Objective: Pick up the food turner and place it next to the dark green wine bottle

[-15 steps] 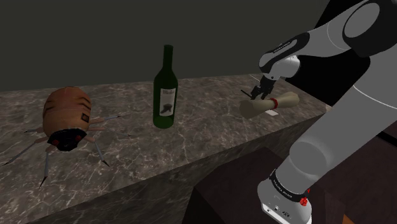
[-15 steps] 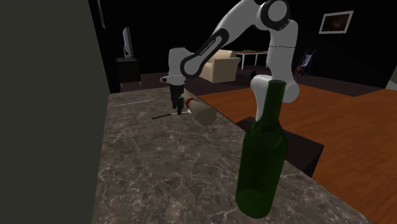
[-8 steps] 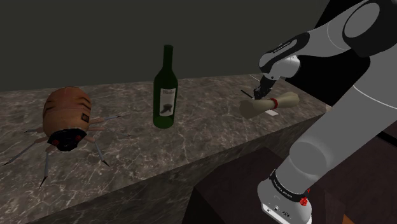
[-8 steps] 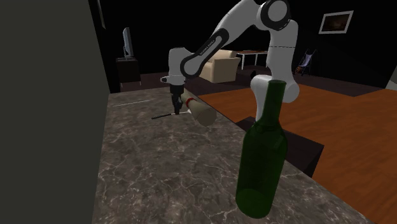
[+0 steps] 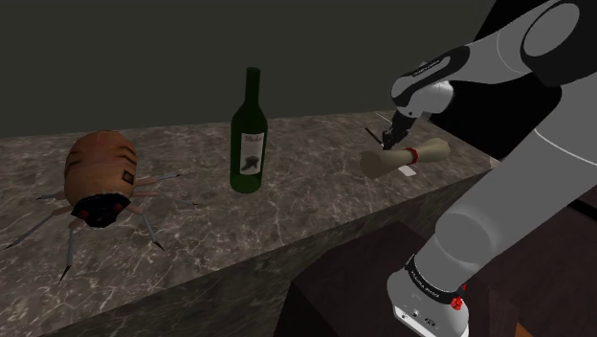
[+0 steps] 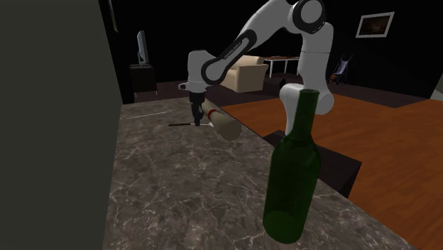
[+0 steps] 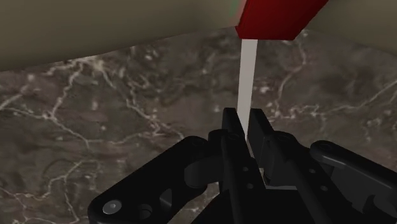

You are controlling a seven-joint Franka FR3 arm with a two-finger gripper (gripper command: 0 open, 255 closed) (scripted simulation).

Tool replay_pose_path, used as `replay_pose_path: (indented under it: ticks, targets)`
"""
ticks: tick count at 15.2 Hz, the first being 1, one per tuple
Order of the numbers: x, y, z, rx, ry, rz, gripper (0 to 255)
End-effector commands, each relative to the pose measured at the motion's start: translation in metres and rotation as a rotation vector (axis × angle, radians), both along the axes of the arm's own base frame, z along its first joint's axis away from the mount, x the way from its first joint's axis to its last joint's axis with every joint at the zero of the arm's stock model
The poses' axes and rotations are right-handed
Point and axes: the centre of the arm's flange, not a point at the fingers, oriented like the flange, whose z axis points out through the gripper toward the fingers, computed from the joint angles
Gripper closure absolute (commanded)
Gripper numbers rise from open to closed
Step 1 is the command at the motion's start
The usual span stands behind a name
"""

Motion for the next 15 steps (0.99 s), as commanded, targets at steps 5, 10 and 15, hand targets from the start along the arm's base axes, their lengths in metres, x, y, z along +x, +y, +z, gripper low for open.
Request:
replay_pose_path:
  ticks: [5, 10, 15]
  targets:
    - [-0.001, -0.001, 0.030, 0.000, 0.000, 0.000, 255]
    - [-0.001, -0.001, 0.057, 0.000, 0.000, 0.000, 255]
    - [-0.001, -0.001, 0.083, 0.000, 0.000, 0.000, 255]
